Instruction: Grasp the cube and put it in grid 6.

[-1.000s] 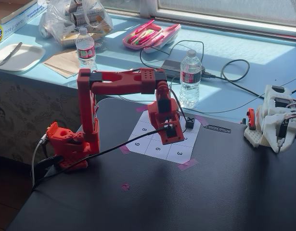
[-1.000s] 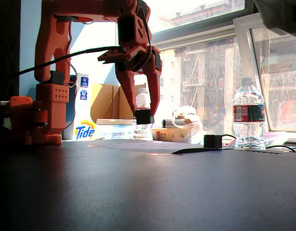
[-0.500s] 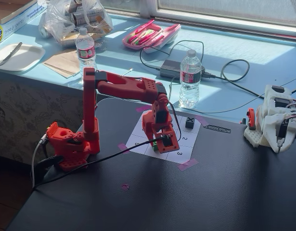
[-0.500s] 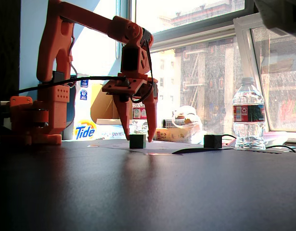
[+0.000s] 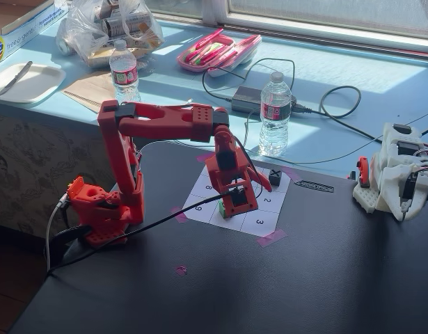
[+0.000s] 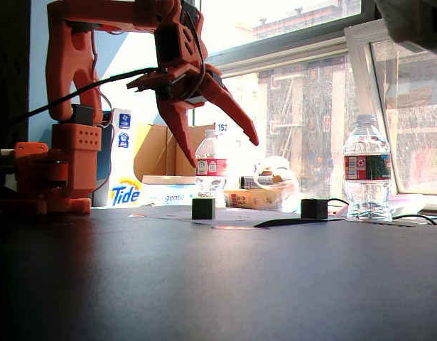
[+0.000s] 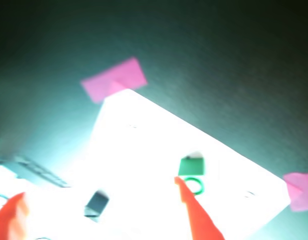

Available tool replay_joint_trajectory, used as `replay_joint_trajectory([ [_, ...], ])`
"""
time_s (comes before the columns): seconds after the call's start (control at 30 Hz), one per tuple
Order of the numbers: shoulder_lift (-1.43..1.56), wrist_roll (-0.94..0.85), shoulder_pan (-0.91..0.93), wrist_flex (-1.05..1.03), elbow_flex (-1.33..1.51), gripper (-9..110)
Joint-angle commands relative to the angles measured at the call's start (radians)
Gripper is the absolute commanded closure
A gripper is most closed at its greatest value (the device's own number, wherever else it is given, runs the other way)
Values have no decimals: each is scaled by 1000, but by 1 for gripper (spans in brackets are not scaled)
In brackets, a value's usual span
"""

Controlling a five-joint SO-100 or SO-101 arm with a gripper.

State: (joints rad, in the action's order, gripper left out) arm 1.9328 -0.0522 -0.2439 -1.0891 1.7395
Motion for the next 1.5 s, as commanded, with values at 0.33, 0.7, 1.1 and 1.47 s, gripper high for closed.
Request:
replay_joint_trajectory([
  [0.33, 824, -57, 655, 548, 716, 58],
  [0.7, 1305, -58, 742, 172, 1189, 63],
  [1.1, 1367, -58, 738, 34, 1285, 101],
  [1.47, 1367, -60, 742, 72, 1308, 101],
])
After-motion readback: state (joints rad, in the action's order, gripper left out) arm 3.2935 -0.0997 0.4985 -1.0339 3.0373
